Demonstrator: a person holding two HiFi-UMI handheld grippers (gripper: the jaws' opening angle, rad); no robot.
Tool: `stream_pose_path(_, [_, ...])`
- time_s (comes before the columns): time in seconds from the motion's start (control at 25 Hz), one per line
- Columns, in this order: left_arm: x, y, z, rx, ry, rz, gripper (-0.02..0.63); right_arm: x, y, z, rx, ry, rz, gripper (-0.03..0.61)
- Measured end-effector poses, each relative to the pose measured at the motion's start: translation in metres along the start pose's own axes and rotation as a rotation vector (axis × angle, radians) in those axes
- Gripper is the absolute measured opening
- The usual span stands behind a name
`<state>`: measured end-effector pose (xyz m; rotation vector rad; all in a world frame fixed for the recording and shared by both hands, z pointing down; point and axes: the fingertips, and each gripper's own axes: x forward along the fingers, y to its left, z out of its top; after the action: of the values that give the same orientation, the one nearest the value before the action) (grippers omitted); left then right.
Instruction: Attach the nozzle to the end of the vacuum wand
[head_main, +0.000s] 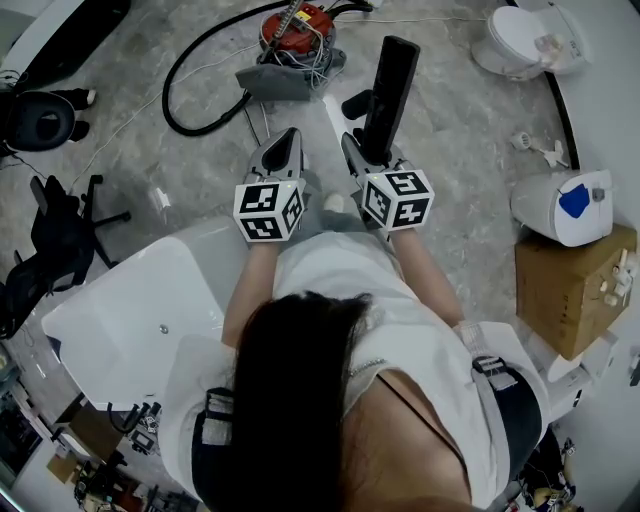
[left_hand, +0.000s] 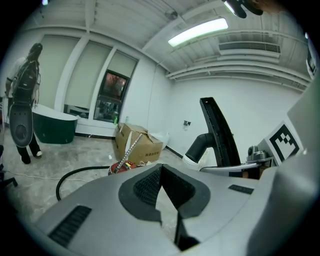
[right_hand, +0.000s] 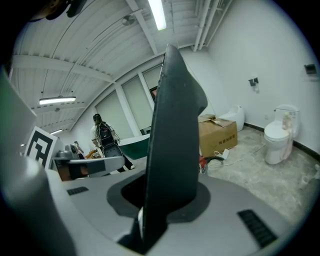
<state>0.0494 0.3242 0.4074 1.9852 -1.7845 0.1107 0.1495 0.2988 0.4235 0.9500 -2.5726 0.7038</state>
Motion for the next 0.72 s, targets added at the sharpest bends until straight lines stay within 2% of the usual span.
stream_pose_path(0.72, [0.038, 0.013, 0.007, 0.035, 0.017, -0.013, 0.003, 0.027, -0.022, 0.009, 0.021, 0.006, -0.025, 0.089])
